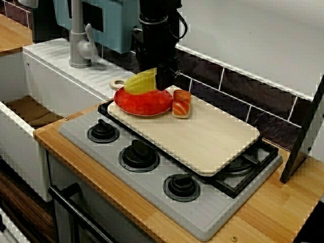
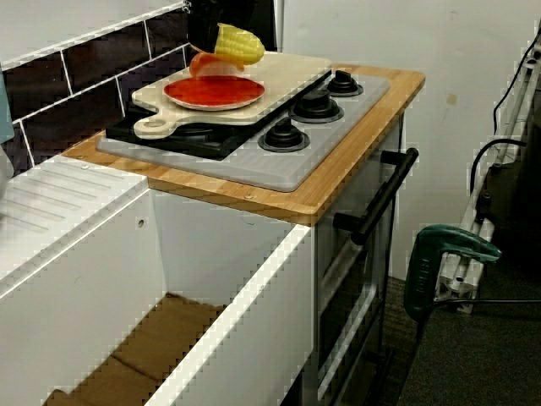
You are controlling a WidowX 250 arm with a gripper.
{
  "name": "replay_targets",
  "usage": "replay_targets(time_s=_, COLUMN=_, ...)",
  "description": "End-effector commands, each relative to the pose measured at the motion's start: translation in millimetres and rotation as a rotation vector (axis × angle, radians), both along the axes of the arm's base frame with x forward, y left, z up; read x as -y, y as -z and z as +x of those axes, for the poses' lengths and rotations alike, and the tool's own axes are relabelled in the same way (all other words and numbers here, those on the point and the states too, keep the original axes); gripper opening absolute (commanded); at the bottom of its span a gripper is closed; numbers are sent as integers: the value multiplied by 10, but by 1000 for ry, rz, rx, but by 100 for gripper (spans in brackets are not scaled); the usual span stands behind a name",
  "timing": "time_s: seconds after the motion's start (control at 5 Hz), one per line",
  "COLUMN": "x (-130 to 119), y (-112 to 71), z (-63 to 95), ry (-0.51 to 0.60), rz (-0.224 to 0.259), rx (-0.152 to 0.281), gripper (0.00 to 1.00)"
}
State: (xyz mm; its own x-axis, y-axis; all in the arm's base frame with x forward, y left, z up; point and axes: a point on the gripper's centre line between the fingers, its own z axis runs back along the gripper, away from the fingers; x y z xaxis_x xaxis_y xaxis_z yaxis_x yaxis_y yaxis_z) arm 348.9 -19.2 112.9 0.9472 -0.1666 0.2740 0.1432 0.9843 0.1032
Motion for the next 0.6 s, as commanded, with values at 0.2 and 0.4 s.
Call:
replay_targets(time_s=0.2, x=-167, y=87, z=32, ry=-28, rz=43, rx=15, gripper=0)
replay_targets(time_s=0.4, x=-169, y=116, z=26, ry=-23, rz=46, rx=2, gripper=89)
